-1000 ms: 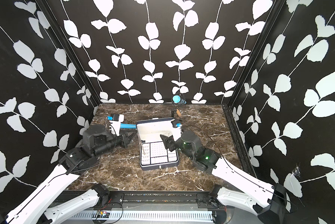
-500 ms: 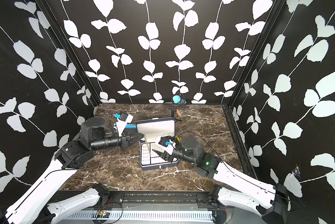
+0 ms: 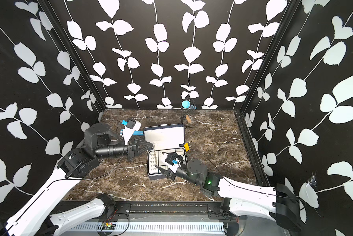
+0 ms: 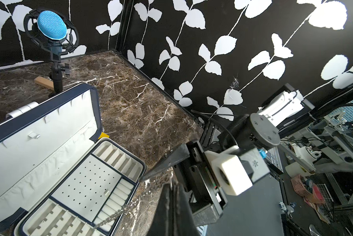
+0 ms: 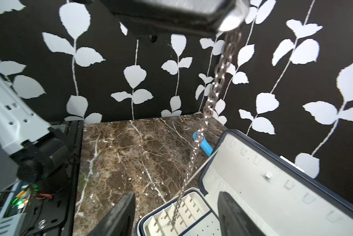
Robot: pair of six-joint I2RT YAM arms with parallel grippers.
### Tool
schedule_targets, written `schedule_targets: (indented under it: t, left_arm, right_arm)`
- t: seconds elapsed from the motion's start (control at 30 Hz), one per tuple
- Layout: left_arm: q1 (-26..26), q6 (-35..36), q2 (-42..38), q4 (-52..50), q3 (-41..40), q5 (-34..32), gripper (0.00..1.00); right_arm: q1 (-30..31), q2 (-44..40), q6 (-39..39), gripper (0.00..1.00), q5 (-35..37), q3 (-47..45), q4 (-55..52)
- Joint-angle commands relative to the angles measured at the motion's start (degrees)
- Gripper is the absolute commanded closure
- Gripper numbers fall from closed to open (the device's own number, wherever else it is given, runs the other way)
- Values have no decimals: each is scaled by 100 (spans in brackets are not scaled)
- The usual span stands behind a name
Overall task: Put jewelry chain into jewelry box
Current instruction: Adjust the necklace.
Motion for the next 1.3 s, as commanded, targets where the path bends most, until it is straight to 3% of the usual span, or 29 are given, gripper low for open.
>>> schedule_targets:
  t: [0.0,0.17,0.3,0.6,0.73,1.07,1.27]
  left_arm:
    - [29,4,-26,227,33,151,100]
    - [28,57,31,249,64,138,100]
    - [25,28,94,323,47,208,100]
    - [27,-15,78,428,4,211,100]
    - [29,-34,58,460,-22,218,100]
    - [27,-4,26,431,-6,178,100]
    - [29,-12,0,455,-5,180,100]
  right_arm:
    - [76,201,70,34,489,48,1027]
    - [76,559,28,34,524,233,1144]
    - [76,736,44,41,807,272,1270]
    - [76,644,162,89,444,219,1042]
    - [85,649,202,99,308,245,1031]
    - [85,686,244,100,234,309,984]
    - [85,678,283,80,233,357,893]
